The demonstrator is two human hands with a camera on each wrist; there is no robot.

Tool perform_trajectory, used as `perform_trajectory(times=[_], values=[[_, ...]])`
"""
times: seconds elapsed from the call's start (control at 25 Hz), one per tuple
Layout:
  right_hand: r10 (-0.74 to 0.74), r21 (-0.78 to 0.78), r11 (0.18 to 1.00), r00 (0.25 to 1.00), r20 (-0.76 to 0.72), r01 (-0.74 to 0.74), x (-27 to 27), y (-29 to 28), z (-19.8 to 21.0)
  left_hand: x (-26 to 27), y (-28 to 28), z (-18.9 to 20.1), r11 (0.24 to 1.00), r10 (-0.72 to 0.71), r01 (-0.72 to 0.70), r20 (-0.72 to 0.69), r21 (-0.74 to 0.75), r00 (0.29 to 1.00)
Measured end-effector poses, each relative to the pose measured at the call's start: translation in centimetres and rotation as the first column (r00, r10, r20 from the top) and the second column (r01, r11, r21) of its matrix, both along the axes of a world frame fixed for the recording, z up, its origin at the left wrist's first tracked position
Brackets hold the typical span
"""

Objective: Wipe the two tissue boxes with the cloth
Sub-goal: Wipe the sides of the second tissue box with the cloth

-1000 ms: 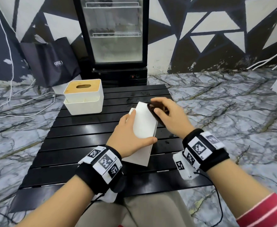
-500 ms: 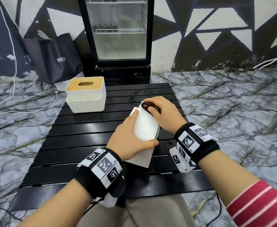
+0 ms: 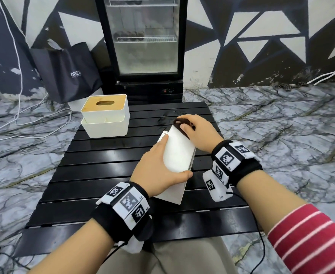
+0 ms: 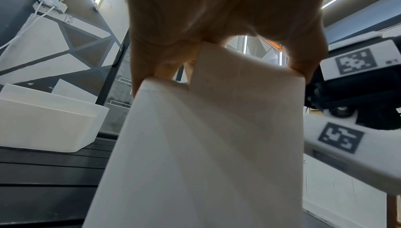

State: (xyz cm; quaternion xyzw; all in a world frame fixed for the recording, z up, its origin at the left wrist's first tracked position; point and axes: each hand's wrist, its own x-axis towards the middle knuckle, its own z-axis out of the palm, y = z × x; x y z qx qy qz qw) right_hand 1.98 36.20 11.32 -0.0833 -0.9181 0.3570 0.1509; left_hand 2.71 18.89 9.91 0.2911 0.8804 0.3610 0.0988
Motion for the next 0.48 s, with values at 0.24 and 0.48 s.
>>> perform_trajectory(times=[0.24, 0.48], values=[[-0.027, -0.372, 0.927, 0.996, 0.09, 0.059, -0.3, 2.6, 0.2, -0.1, -0.5, 0.1, 1.0, -0.018, 0.018, 0.009, -0.004, 1.0], [-0.207, -0.564, 0.809, 0.978, -0.01, 0.165, 1.2, 2.0, -1.9, -0.5, -1.4, 0.3, 1.0, -0.011, 0.011, 0.021, 0.012, 1.0]])
